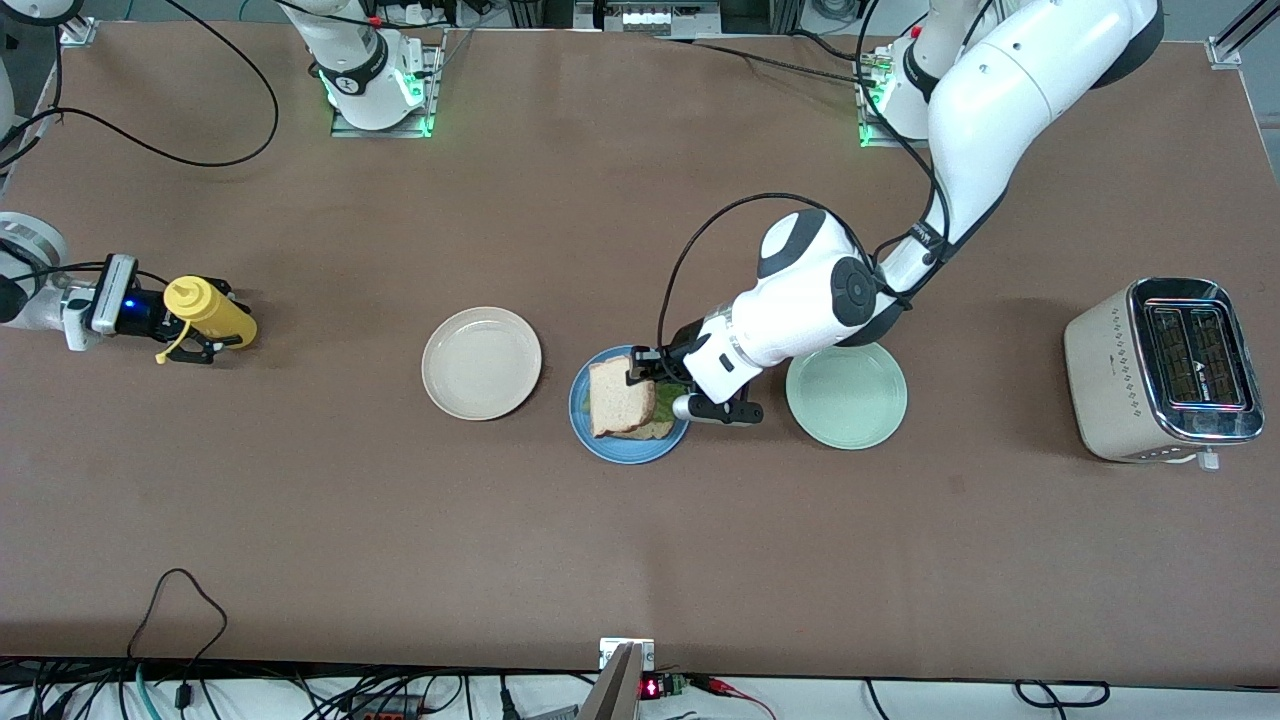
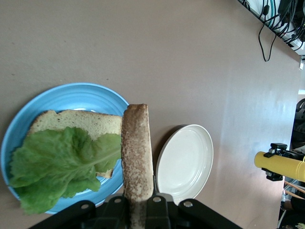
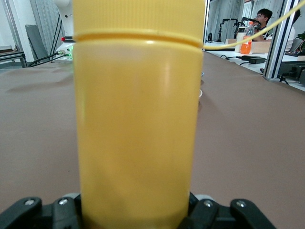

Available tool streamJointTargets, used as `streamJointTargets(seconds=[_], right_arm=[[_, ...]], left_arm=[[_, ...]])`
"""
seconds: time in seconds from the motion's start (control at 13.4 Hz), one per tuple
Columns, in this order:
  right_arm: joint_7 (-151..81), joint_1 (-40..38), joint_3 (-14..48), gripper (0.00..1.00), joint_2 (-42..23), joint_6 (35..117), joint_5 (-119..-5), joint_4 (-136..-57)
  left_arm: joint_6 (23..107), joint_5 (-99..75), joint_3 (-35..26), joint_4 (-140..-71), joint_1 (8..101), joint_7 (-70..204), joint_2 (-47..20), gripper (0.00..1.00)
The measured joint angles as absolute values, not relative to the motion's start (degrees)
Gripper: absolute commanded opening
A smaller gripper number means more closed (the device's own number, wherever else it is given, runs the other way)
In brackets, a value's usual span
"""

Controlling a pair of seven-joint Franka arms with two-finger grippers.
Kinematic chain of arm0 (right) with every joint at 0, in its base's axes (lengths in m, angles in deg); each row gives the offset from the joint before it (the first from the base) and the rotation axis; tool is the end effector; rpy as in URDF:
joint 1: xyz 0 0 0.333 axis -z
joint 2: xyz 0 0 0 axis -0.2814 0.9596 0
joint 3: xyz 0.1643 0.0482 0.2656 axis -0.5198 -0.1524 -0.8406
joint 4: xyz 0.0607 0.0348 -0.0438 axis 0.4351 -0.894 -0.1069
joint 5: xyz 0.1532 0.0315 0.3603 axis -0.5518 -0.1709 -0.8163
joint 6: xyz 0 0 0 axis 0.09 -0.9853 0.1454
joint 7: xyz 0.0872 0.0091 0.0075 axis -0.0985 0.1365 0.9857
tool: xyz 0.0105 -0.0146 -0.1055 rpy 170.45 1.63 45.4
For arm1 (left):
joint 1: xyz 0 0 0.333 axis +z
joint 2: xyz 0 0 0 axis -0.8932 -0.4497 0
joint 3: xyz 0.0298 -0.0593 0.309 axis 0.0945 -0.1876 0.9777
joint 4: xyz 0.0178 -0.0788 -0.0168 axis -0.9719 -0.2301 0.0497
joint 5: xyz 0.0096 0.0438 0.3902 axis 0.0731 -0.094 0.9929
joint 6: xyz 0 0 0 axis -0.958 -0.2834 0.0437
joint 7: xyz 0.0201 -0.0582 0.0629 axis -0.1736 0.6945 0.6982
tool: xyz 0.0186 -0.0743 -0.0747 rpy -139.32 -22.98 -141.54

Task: Make sandwich in blue plate with both arms
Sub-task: 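Lower the second toast onto the lettuce on the blue plate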

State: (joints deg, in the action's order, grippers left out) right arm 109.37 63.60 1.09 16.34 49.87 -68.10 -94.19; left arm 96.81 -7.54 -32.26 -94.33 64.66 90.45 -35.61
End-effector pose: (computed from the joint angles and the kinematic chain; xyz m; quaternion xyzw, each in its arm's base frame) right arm 0.4955 -0.2846 0.1063 -0.5756 -0.5685 -0.4164 0.4148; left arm 0.6101 -0.4166 0.3119 0.9364 0.0533 -0.0016 0.3468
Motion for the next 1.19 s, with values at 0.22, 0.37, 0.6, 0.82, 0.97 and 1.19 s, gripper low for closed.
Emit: streamJointTargets(seconds=[0.22,0.37,0.6,0.82,0.97,1.19], right_arm=[[109.4,63.9,1.1,0.77,17.6,49.5,-68.1,-93.8],[109.4,64.1,1.1,1.0,18.1,49.3,-68.1,-93.8],[109.4,65.1,1.1,1.0,18.9,48.5,-68.1,-93.8],[109.4,66.1,1.1,1.0,18.9,48.2,-68.2,-93.7],[109.4,66.7,1.1,1.0,18.9,48.2,-68.2,-93.6],[109.4,69.1,1.0,1.0,18.6,47.7,-67.2,-92.6]], left_arm=[[102.8,-7.5,-32.2,-97.0,64.0,90.5,-37.0,0.02],[106.6,-7.5,-32.1,-99.8,64.0,90.5,-37.3,0.03],[107.2,-7.5,-31.6,-100.3,64.3,90.4,-37.3,0.12],[107.2,-7.5,-30.5,-101.2,64.6,89.9,-37.3,0.67],[107.2,-7.5,-29.9,-102.1,65.0,89.1,-37.3,0.97],[107.2,-7.5,-28.9,-103.2,65.2,88.5,-37.3,1.0]])
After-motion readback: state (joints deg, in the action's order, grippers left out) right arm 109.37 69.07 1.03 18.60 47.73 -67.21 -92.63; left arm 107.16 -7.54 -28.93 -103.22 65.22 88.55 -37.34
